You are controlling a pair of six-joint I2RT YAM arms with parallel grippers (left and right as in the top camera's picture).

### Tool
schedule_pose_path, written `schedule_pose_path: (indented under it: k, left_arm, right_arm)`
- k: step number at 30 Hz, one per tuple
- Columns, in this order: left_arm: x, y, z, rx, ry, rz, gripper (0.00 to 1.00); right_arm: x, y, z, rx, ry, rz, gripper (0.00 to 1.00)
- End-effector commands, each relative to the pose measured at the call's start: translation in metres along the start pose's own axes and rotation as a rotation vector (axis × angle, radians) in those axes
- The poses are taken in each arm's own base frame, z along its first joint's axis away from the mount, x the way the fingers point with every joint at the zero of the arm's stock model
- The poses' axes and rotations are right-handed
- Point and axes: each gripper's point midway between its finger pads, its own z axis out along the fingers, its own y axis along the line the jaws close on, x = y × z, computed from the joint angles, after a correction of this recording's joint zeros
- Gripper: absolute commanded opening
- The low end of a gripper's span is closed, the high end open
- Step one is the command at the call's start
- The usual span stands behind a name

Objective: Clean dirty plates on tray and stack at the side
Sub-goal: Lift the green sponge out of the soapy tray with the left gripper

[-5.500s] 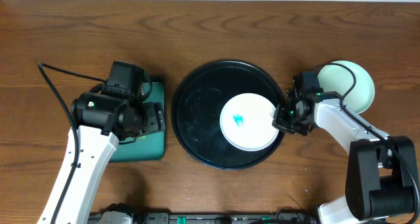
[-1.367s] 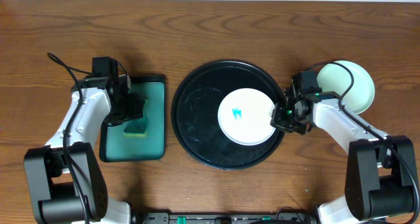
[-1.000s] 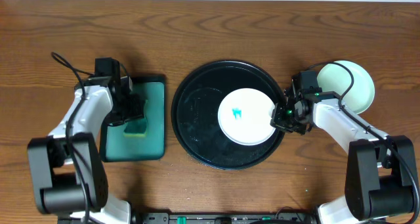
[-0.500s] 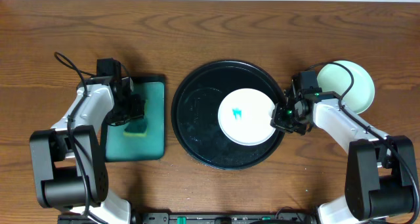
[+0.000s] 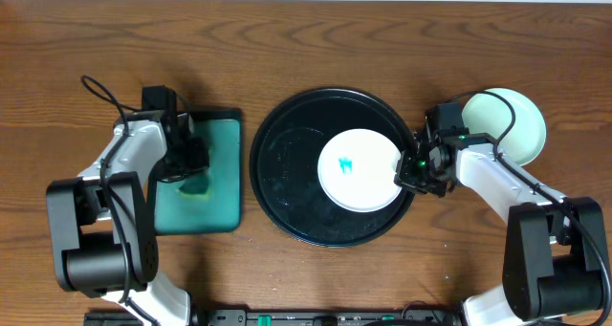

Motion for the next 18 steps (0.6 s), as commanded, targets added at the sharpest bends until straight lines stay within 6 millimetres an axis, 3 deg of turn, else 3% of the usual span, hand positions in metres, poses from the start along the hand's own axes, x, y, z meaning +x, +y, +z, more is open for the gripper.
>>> schedule_pose_path:
  k: [1, 6, 7, 12, 18]
  left_arm:
    - [0.012, -0.003, 0.017, 0.022, 0.063, 0.0, 0.09]
    - [0.011, -0.004, 0.015, 0.028, 0.056, 0.001, 0.5]
    - [0.011, -0.006, 0.014, 0.036, 0.056, 0.0, 0.54]
    - [0.007, -0.012, 0.005, 0.069, 0.03, 0.001, 0.56]
    - [-0.004, -0.018, -0.03, 0.084, -0.076, 0.015, 0.54]
  right_arm:
    - [0.006, 0.001, 0.004, 0.009, 0.023, -0.025, 0.01]
    - [0.007, 0.001, 0.004, 0.01, 0.023, -0.025, 0.01]
    - [0.007, 0.001, 0.004, 0.01, 0.023, -0.025, 0.01]
    - [0.007, 0.001, 0.004, 0.011, 0.026, -0.024, 0.01]
    - [0.008, 0.0, 0.004, 0.012, 0.029, -0.022, 0.01]
